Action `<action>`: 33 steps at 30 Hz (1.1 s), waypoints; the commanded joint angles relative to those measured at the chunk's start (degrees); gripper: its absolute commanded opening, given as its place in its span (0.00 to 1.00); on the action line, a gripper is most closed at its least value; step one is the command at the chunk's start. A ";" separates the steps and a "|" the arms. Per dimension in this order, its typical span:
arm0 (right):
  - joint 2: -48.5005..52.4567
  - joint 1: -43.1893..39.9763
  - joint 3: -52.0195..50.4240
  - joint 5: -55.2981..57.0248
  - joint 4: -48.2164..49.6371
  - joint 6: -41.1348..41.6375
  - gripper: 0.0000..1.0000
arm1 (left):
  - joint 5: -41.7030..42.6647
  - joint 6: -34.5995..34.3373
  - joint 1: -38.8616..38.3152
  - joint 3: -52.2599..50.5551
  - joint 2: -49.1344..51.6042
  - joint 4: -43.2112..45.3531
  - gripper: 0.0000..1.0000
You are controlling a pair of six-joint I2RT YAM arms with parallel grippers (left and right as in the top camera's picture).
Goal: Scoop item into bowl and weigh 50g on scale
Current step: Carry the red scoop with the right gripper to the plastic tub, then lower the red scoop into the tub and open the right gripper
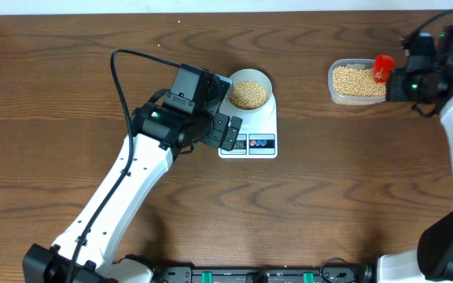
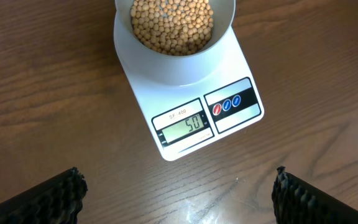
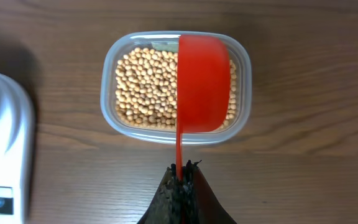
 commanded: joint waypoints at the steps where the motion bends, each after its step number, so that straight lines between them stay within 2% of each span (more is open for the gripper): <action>1: -0.04 4.76 0.72 14.32 0.15 -1.86 0.01 | -0.76 -0.02 0.24 -0.55 -0.22 0.02 0.98; 6: -0.04 11.56 0.72 29.99 2.23 -2.14 0.01 | -0.76 -0.02 0.24 -0.55 -0.22 0.02 0.98; 12: -0.04 15.78 0.72 35.65 3.45 -1.81 0.01 | -0.76 -0.02 0.24 -0.55 -0.22 0.02 0.98; 16: -0.04 15.13 0.72 31.69 2.95 3.78 0.01 | -0.76 -0.02 0.24 -0.55 -0.22 0.02 0.98; 21: 0.02 10.84 0.20 18.97 3.30 15.52 0.01 | -0.76 -0.02 0.24 -0.55 -0.22 0.02 0.98; 22: 0.09 8.74 -0.90 12.55 4.15 20.48 0.01 | -0.76 -0.02 0.24 -0.55 -0.22 0.02 0.98; 25: 0.17 6.34 -4.50 4.94 7.78 25.94 0.01 | -0.76 -0.02 0.24 -0.55 -0.22 0.02 0.98; 30: 0.17 4.92 -11.52 3.45 16.26 34.27 0.02 | -0.76 -0.02 0.24 -0.55 -0.22 0.02 0.98; 33: 0.17 4.61 -15.02 -0.44 21.16 35.80 0.03 | -0.76 -0.02 0.24 -0.55 -0.22 0.02 0.98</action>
